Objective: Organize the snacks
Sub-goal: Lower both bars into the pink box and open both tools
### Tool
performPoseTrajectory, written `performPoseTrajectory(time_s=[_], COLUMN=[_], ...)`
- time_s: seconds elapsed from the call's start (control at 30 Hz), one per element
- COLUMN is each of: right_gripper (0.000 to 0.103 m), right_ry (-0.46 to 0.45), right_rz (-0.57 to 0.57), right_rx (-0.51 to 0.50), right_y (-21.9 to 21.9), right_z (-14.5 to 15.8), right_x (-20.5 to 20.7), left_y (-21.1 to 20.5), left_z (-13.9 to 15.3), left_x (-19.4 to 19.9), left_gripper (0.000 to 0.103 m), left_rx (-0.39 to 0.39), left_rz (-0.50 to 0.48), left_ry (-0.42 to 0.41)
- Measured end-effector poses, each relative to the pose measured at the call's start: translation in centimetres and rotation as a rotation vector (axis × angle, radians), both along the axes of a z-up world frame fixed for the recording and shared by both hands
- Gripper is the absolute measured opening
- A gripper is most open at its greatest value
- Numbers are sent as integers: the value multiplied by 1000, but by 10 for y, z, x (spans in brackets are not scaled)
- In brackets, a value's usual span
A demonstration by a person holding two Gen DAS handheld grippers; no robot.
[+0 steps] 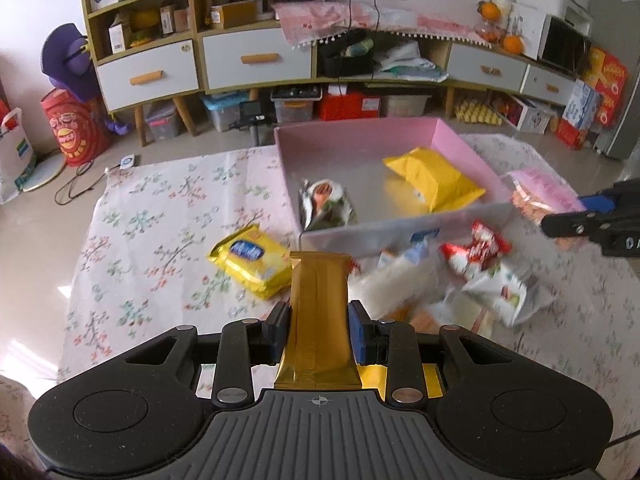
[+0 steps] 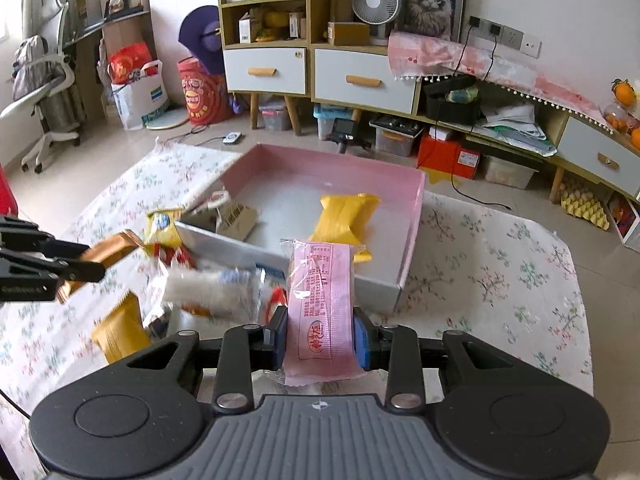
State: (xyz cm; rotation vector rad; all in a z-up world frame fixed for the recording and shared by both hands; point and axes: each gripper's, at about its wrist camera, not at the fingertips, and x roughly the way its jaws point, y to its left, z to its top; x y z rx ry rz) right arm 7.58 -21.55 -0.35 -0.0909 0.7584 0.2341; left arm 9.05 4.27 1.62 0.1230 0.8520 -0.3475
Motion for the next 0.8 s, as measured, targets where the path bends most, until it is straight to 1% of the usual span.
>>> performPoseTrajectory(time_s=[0.13,0.23,0.4,0.53,0.67,0.73,0.8], right_gripper=[11,11,11,11,11,11,11], right_ry=[4,15,24,11,11,8,5], right_rz=[-1,-3,-2,19,14,12,17], right_rx=[31,51,115,125,106,113,134], right_y=[5,9,7,8,11,10,9], right_z=[1,0,-2,-5,-9,-11,-13], right_x=[13,23,50,71,96,108,119], left_y=[-12,-20,-39,-55,-71,-78,-85], left_z=[0,1,-1,-6,-13,-17,-23], left_x=[15,28,57,78,96,104,114], left_gripper=[29,29,29,29,29,29,29], left_rx=[-17,-51,-73,-115,-109,-105,-84], left_rz=[11,28,23,3,-20,-36,-47], left_ry=[-9,-6,-15,-11,-23,-34,-43])
